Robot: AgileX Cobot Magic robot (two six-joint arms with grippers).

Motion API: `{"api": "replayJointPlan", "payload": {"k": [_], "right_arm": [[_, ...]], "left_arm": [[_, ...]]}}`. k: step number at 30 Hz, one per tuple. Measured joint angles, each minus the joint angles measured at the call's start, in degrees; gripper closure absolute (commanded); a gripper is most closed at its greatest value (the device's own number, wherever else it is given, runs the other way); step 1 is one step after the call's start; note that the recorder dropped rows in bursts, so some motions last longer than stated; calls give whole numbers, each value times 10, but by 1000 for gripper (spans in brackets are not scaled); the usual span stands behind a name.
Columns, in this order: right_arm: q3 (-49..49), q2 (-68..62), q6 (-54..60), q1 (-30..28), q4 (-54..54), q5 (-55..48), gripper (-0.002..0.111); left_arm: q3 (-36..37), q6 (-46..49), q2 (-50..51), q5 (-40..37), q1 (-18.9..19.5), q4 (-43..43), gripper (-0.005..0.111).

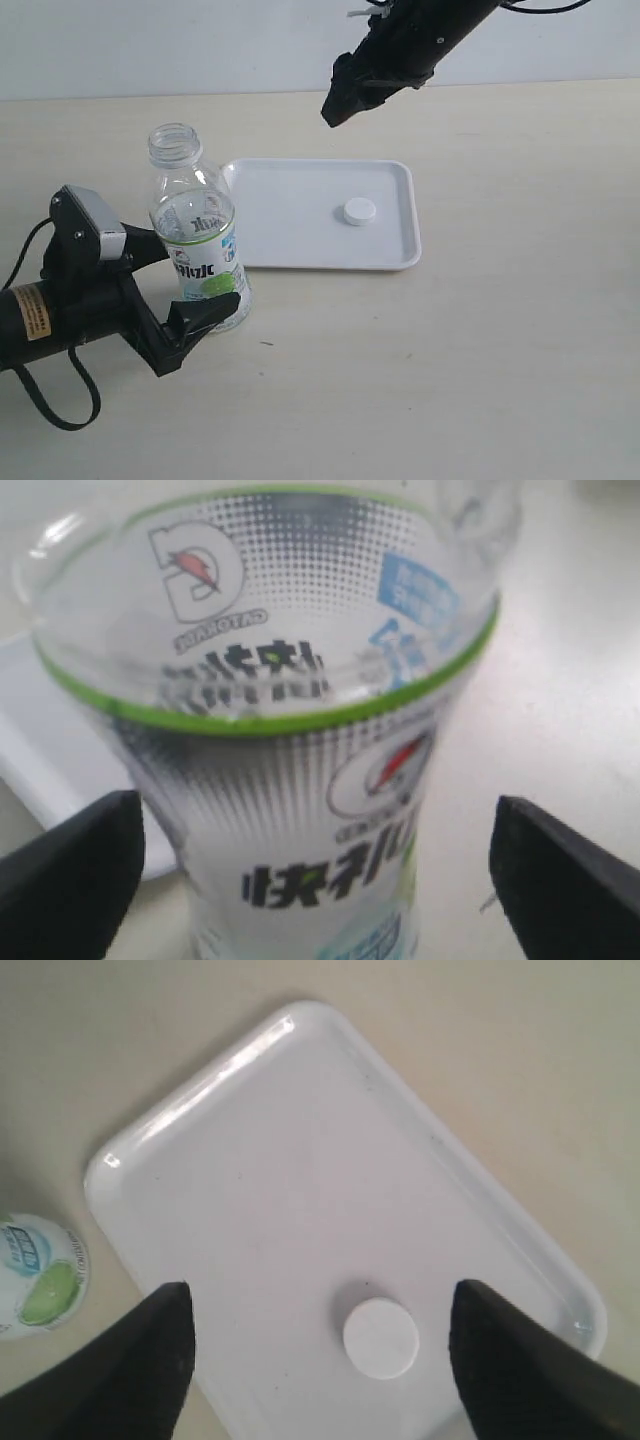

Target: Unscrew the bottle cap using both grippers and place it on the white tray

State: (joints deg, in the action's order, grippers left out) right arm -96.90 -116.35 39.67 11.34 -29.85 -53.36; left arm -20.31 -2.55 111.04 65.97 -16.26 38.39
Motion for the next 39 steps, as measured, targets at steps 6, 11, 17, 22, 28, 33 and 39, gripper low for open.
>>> {"api": "replayJointPlan", "payload": {"k": [6,11,17,22,28,33,39], "right_arm": [[0,28,-19,0,-8,-13,68],[0,40,-21,0,-13,-50,97],[0,54,-22,0,-14,-74,108],[6,79,-23,0,-24,-80,108],[87,150,-15,0,-28,-45,108],[199,252,-13,0,-28,44,108],[325,397,-1,0,-28,129,108]], "left_arm": [[32,26,-26,0,0,-31,18],[63,36,-57,0,0,-43,22],[107,52,-117,0,0,-70,43],[139,55,-178,0,0,-105,60],[170,64,-254,0,0,-121,91],[193,31,-326,0,0,-154,107],[201,-19,-397,-1,0,-179,107]]}}
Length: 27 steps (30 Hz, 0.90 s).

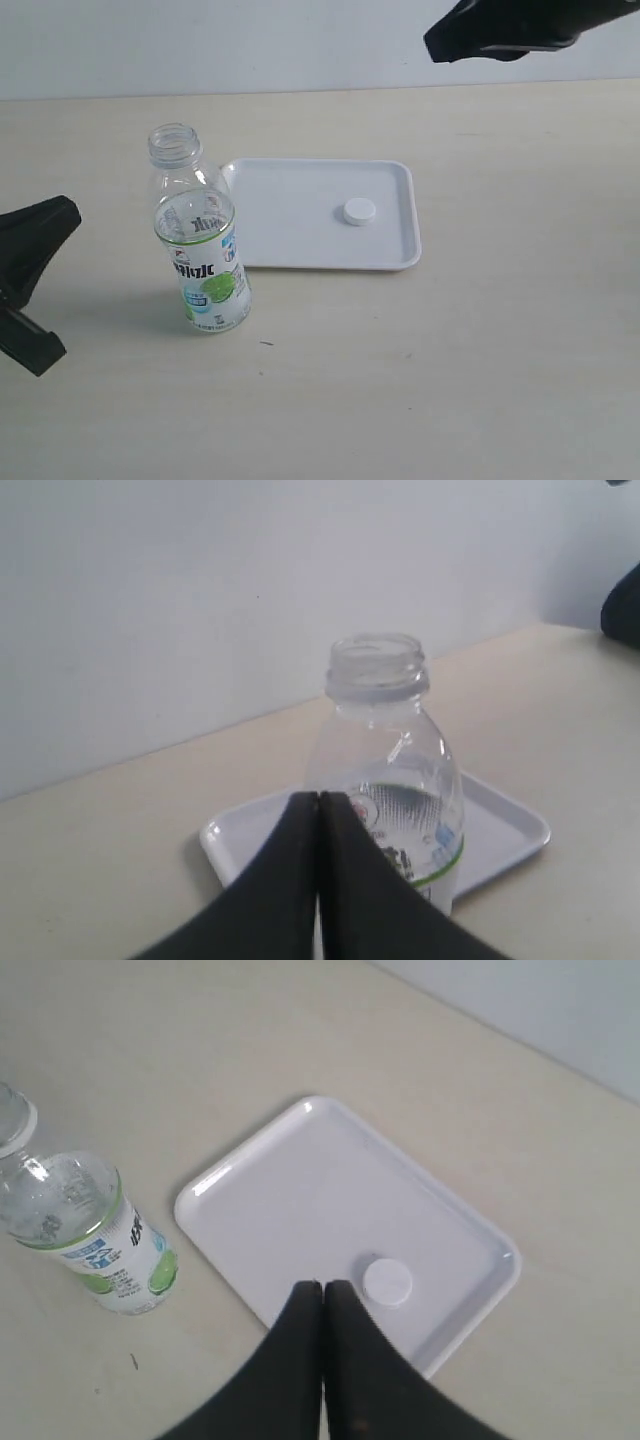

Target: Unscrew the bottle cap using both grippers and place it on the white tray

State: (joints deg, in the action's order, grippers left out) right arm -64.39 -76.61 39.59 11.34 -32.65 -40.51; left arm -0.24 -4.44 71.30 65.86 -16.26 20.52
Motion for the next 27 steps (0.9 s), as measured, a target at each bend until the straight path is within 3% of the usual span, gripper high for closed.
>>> {"api": "replayJointPlan", "payload": {"k": [13,21,27], "right_arm": [[235,292,8,0,-11,185,108],[310,407,7,0,-26,236,108],[313,417,6,0,-36,240,108]], "left_arm": [[0,-103,-180,-148,0,-1,107],[0,-144,-386,-304,0,-1,107],[0,-172,-581,-473,0,-1,107]]}}
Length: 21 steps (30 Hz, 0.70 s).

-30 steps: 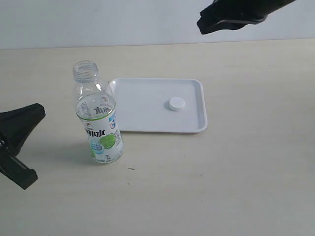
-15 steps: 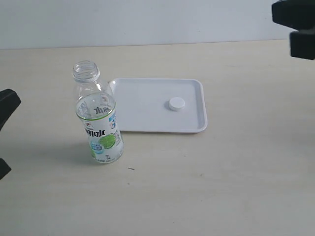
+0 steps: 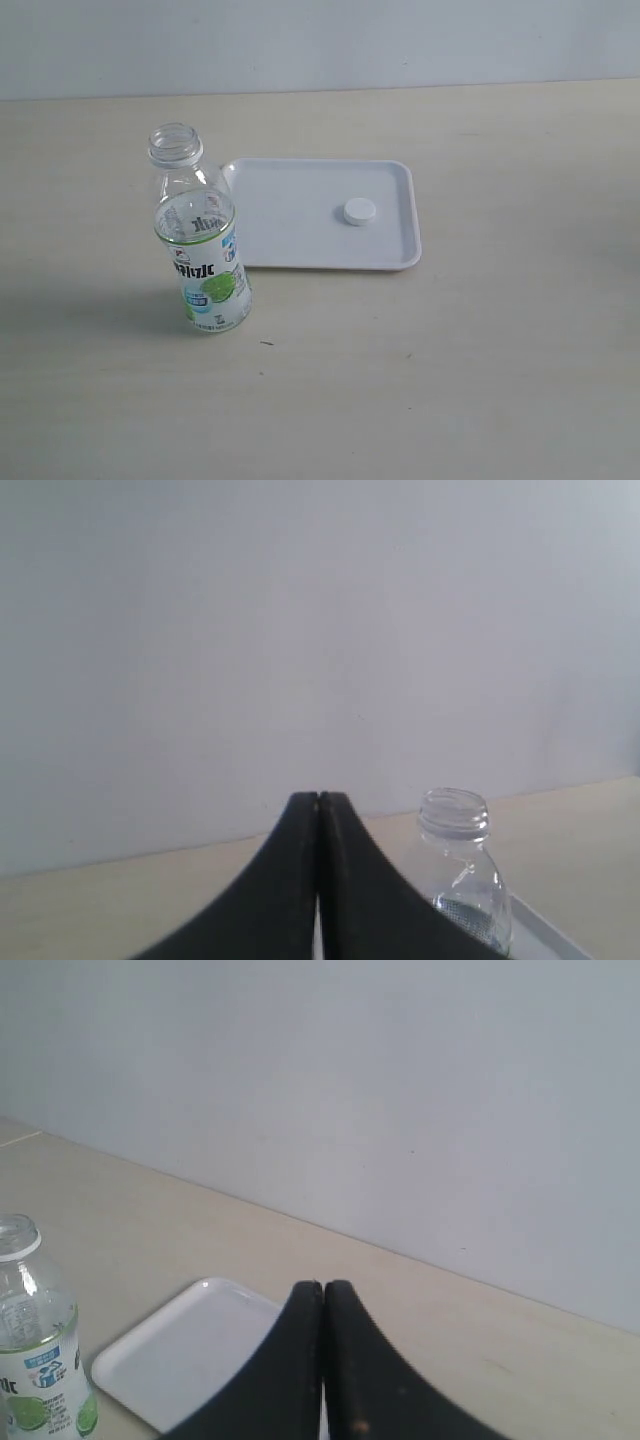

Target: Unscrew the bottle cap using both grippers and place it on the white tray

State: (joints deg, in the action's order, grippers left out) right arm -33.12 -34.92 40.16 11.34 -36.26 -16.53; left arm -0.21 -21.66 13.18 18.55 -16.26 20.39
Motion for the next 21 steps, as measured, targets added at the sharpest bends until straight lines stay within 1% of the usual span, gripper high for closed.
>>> {"api": "replayJointPlan", "payload": {"k": [5,7,8,11,13,17,21], "right_arm": [[0,0,0,0,0,0,108],[2,0,0,0,0,1,108],[2,0,0,0,0,1,108],[2,0,0,0,0,1,108],[2,0,0,0,0,1,108],[2,0,0,0,0,1,108],[2,0,0,0,0,1,108]], "left_arm": [[1,-33,-79,-39,0,0,107],[1,-38,-113,-74,0,0,107],[0,-38,-126,-119,0,2,107],[-12,-39,-128,-186,0,2,107],[-15,-39,-128,-202,0,2,107],[-15,-39,-128,-210,0,-2,107],[-15,-75,-128,-215,0,-37,107]]}}
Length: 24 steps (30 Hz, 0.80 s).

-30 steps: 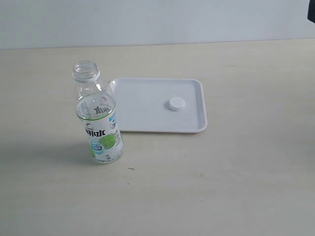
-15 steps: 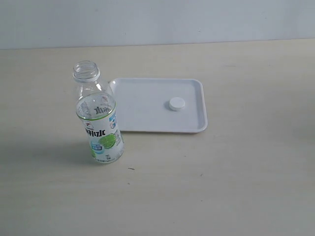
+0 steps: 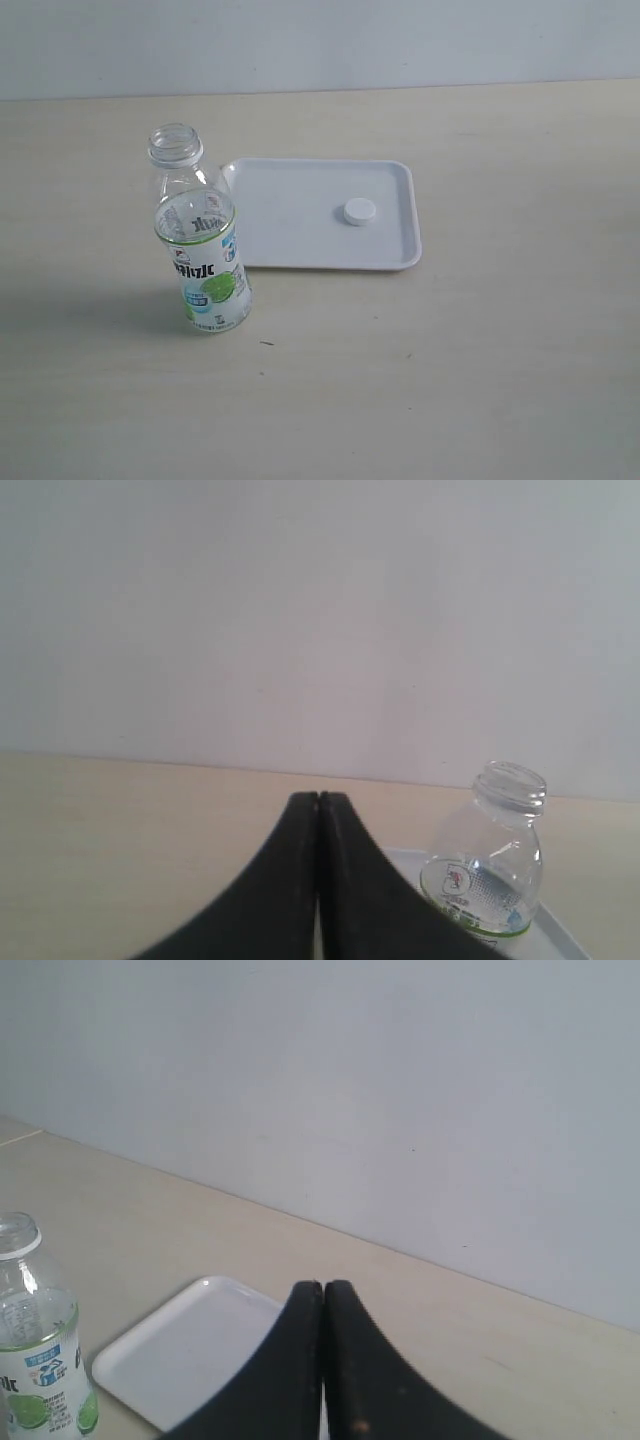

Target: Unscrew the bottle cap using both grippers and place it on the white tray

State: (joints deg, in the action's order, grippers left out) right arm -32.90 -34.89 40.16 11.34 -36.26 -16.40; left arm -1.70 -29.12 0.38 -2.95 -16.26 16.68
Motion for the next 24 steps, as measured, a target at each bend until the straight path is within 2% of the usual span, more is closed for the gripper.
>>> {"api": "replayJointPlan", "payload": {"k": [10,16,24], "right_arm": [[0,0,0,0,0,0,108],[0,0,0,0,0,0,108],[0,0,0,0,0,0,108]], "left_arm": [[0,25,0,-11,0,5,107],[0,78,0,-59,0,18,107],[0,90,0,-110,0,29,107]]}}
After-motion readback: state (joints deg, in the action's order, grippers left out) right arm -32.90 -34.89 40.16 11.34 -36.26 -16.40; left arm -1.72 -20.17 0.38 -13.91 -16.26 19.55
